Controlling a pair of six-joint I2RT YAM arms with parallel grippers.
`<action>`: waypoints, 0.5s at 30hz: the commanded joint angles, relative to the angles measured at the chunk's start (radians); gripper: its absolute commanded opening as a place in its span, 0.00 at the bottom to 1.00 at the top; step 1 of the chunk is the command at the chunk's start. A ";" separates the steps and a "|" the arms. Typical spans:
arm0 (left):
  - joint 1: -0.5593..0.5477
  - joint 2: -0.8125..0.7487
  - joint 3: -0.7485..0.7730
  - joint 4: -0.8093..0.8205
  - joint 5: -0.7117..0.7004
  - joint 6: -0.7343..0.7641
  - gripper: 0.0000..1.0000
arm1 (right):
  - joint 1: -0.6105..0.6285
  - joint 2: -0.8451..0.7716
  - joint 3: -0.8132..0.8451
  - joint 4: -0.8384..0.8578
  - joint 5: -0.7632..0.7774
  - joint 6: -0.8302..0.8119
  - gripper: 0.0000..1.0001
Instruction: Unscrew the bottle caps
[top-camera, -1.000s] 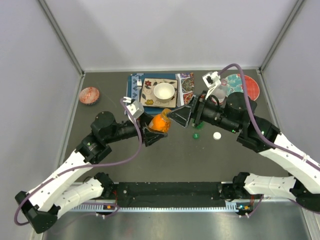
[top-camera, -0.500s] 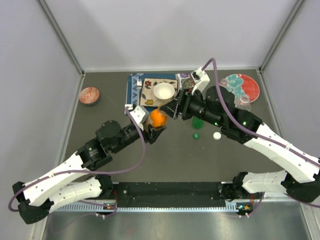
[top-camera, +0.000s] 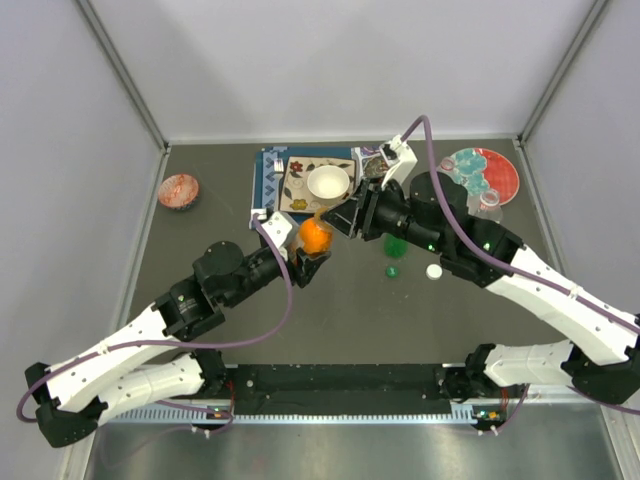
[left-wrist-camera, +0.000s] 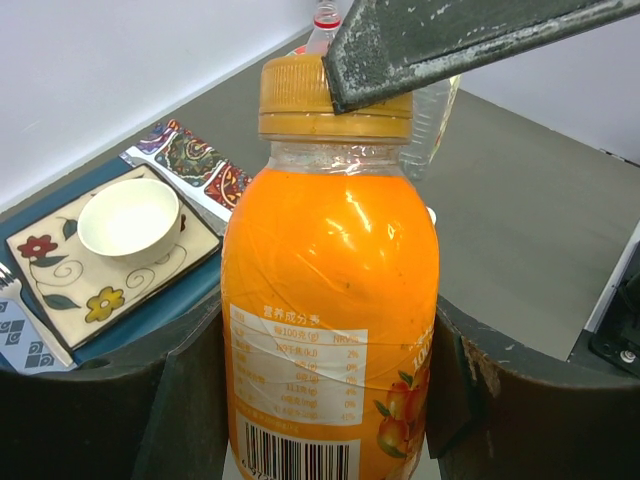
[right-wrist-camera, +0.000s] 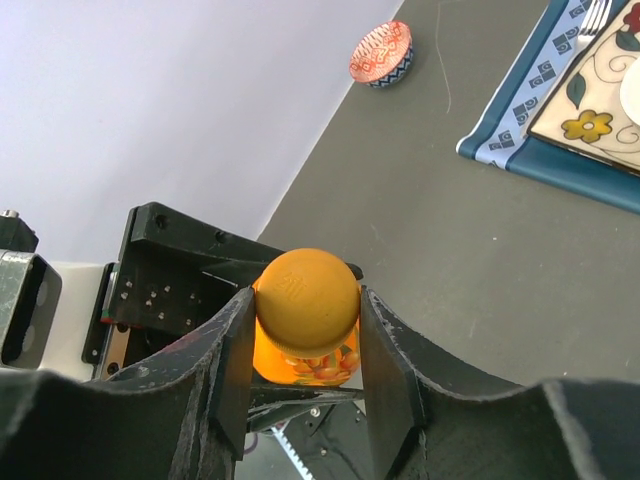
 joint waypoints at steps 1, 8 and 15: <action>-0.003 -0.012 0.006 0.069 -0.008 0.010 0.30 | -0.001 0.018 0.028 0.019 -0.027 -0.017 0.24; 0.000 -0.073 0.001 0.107 0.256 -0.035 0.27 | -0.001 -0.022 -0.015 0.076 -0.111 -0.202 0.00; 0.095 -0.039 0.089 0.115 0.804 -0.209 0.28 | -0.006 -0.110 -0.051 0.119 -0.381 -0.414 0.00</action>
